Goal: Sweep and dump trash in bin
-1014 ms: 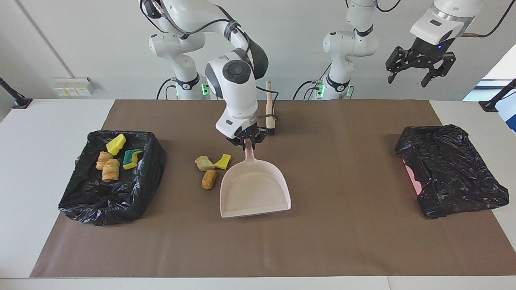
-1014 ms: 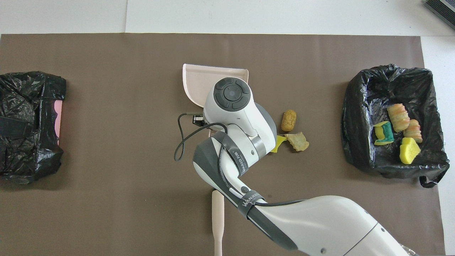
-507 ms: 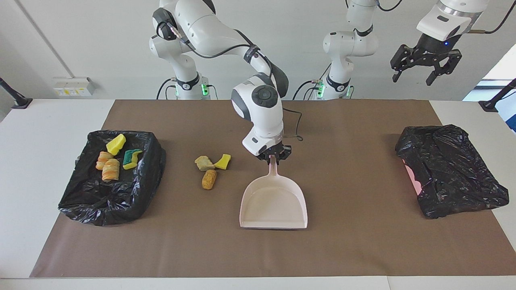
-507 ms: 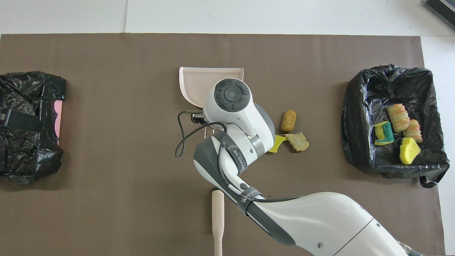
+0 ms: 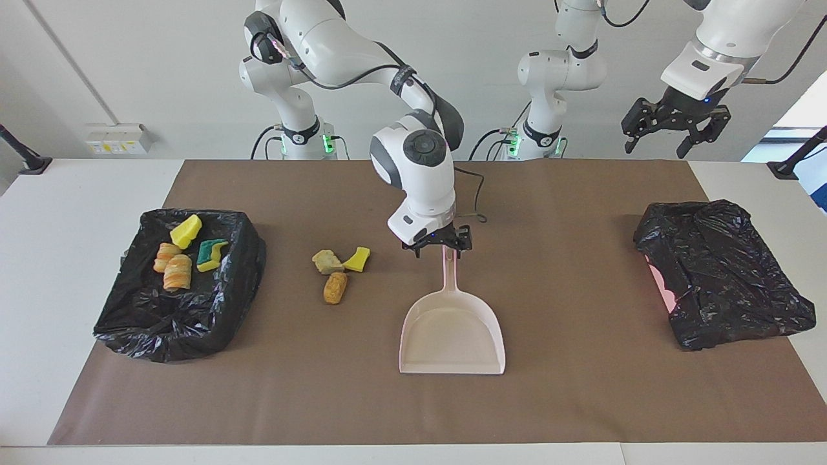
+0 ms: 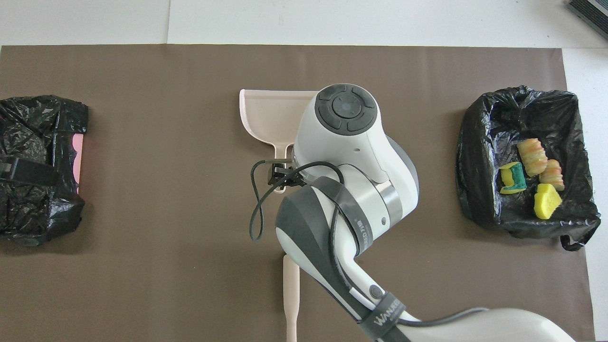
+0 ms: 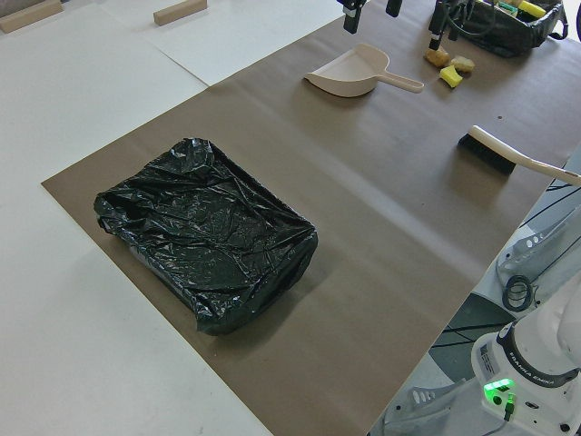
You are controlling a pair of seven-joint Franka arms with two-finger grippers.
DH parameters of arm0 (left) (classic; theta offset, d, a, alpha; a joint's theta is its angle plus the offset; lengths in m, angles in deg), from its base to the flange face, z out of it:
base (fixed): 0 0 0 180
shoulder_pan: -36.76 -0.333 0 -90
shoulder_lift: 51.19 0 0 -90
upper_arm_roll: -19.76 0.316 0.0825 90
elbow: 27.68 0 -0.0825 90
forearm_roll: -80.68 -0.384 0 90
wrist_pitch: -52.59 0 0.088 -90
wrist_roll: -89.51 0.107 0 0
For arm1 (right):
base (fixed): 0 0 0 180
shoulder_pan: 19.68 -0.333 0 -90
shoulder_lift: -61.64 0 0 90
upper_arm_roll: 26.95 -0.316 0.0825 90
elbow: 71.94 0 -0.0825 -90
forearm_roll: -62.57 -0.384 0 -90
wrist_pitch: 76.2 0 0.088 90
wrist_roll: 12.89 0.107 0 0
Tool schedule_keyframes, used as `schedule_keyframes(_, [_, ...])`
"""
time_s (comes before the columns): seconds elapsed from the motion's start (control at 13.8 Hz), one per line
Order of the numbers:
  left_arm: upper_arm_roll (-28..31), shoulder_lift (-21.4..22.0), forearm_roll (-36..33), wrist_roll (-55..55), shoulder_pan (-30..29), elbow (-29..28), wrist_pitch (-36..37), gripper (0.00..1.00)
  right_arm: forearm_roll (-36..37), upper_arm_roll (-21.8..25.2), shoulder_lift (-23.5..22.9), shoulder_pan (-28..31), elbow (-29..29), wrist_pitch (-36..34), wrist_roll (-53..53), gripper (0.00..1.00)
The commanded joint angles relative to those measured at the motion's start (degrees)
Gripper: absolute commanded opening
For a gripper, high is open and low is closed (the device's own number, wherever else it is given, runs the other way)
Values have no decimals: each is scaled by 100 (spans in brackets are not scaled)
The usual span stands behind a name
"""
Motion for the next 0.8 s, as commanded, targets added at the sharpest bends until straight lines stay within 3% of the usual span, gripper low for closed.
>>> schedule_keyframes(0.0, [-28,150,-161,31,-49,-177,-75,100,-359,-46,1091,-141,1439,146,-31,100])
schedule_keyframes(0.29, [-107,115,-109,23,83,-220,-477,100,-578,-46,2189,-791,3203,732,365,100])
schedule_keyframes(0.43, [-107,1,-109,-4,485,-264,-601,100,-842,-46,2831,-1107,4171,1129,374,100])
schedule_keyframes(0.72, [-107,-499,-100,-1064,1233,-396,-1400,100,-957,-46,2869,-1671,4868,1883,813,100])
